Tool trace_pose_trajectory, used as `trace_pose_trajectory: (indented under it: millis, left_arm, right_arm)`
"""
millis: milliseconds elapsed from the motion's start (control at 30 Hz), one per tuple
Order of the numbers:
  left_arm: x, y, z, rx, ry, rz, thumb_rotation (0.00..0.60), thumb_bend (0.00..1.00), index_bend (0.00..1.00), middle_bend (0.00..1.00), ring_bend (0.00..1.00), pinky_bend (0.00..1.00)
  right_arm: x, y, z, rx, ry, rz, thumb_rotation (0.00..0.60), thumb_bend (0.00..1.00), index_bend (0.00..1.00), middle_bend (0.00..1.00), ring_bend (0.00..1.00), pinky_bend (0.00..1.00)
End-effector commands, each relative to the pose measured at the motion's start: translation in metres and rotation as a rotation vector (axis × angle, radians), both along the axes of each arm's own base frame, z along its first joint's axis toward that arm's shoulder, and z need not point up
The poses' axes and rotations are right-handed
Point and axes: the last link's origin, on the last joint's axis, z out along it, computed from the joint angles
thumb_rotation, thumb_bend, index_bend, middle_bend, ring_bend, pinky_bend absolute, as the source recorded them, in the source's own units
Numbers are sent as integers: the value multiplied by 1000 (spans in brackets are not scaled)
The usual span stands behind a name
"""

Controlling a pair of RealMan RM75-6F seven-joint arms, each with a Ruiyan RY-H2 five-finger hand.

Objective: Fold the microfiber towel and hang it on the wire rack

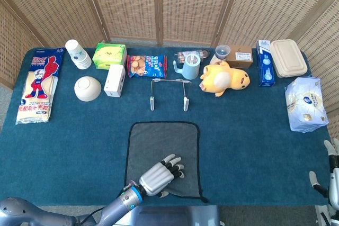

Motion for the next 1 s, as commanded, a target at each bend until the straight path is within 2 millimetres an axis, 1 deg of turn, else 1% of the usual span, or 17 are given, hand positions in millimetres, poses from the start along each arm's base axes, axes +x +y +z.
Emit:
trace_pose_trajectory:
  millis: [33, 267, 367, 467, 600, 767, 933, 1000]
  left_arm:
    - [0, 1, 0, 6, -2, 1, 600, 370, 301, 208, 83, 0]
    - [-1, 2, 0, 14, -2, -2, 600, 428, 306, 213, 87, 0]
    - [-2, 2, 0, 18, -5, -1, 600, 452, 327, 218, 93, 3]
    - [-2, 3, 1, 25, -7, 1, 600, 474, 368, 227, 103, 12]
    - [-3, 3, 2, 33, -14, 11, 600, 483, 455, 241, 114, 24]
    - [-4, 6, 5, 60, -21, 21, 600, 497, 500, 257, 120, 30]
    - [-3, 9, 4, 65, -23, 32, 600, 524, 574, 297, 142, 42]
    - [-1, 14, 6, 64, -43, 54, 600, 529, 597, 316, 156, 45]
  right_arm:
    - [0, 0, 0, -1, -2, 0, 600, 311, 29, 18, 0, 0]
    - [2, 1, 1, -4, -3, 2, 600, 310, 28, 18, 0, 0]
    - [2, 1, 1, -4, -4, 2, 600, 310, 28, 18, 0, 0]
    - [2, 1, 1, -6, -6, 2, 600, 310, 28, 18, 0, 0]
    - [2, 2, 1, -8, -9, 2, 600, 310, 28, 18, 0, 0]
    - [3, 2, 2, -8, -14, 1, 600, 312, 28, 18, 0, 0]
    - [2, 4, 2, -9, -20, -3, 600, 310, 28, 18, 0, 0]
    - [2, 4, 2, -11, -22, -4, 600, 310, 28, 18, 0, 0]
